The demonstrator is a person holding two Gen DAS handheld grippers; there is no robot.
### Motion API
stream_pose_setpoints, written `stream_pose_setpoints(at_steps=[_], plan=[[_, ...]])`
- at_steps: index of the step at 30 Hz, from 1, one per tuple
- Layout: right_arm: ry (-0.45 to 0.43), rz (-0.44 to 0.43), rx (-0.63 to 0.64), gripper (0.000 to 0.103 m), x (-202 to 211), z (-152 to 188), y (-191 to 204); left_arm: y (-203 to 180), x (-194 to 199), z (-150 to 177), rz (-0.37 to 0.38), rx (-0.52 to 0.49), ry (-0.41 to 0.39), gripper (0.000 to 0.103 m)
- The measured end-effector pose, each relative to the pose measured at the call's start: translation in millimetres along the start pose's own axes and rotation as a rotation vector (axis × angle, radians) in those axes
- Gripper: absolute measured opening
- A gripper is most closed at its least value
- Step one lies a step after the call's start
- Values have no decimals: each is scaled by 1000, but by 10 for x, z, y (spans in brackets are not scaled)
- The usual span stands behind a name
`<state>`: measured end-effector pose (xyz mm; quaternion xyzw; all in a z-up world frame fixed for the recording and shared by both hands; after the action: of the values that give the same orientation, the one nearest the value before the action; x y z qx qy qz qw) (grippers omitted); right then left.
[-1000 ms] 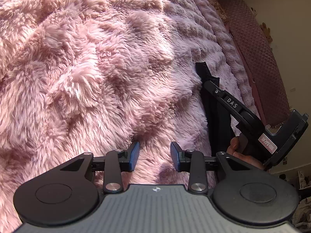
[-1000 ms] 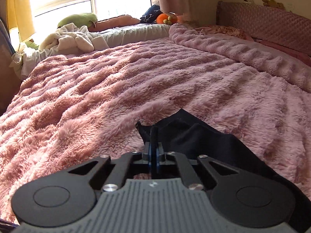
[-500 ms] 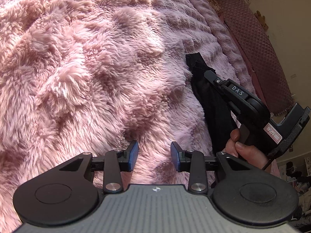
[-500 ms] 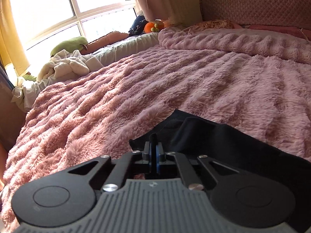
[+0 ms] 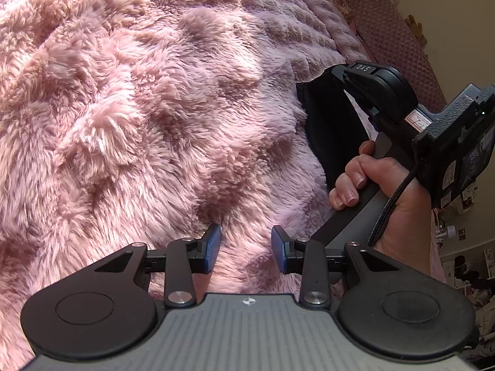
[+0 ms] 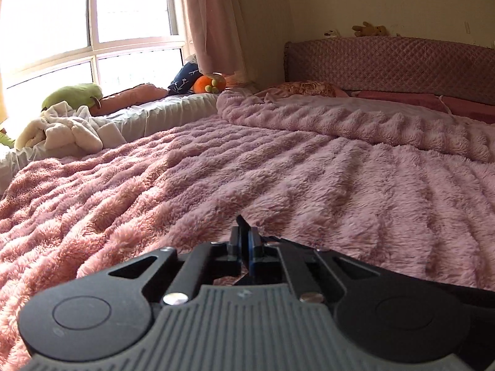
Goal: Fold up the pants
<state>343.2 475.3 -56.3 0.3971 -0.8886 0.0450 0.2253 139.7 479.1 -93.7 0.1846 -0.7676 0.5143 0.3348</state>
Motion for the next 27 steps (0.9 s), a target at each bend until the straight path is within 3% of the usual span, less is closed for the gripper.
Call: stream_pose_setpoints(at_steps=[2, 4, 5, 6, 7, 9, 11, 13, 15, 17, 22, 27], plan=[[65, 28, 43, 0, -121, 144, 65, 17, 19, 4, 1, 1, 2, 40], [190, -1, 77, 3, -249, 279, 124, 28, 29, 6, 1, 1, 3, 40], [209, -23, 67, 6, -242, 319, 104, 32, 30, 5, 2, 3, 3, 40], [208, -67, 48, 16, -212, 323, 69, 37, 32, 4, 3, 6, 4, 40], [202, -148, 16, 49, -170, 305, 14, 45, 35, 3, 4, 9, 5, 40], [154, -307, -75, 76, -40, 248, -137, 58, 34, -1, 6, 16, 8, 40], [99, -340, -135, 76, 128, 137, -333, 64, 36, 1, 8, 18, 8, 40], [50, -305, -134, 70, 282, 51, -560, 65, 38, 4, 7, 19, 8, 40], [13, -241, -71, 60, 480, -34, -814, 60, 43, 8, 5, 17, 6, 40], [9, -186, 34, 56, 720, -22, -1029, 25, 43, 14, 6, 6, -1, 40], [23, -100, 396, 53, 1411, 465, -1218, -160, 69, 75, 48, -56, -36, 40], [153, -14, 461, 43, 1941, 1083, -1525, -377, 66, 223, 129, -122, -54, 40]])
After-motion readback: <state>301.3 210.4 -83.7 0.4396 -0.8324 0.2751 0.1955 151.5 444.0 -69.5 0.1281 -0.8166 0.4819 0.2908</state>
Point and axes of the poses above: each gripper's, at about its wrist camera, not at the fingertips, and x roughly against the way its jaws point, y to its left, z to its underside, the point moved 2 cm from there along -x, roughly the way its jaws point, and after that the axes turned 3 degrees about x, right-handed, at the moved point
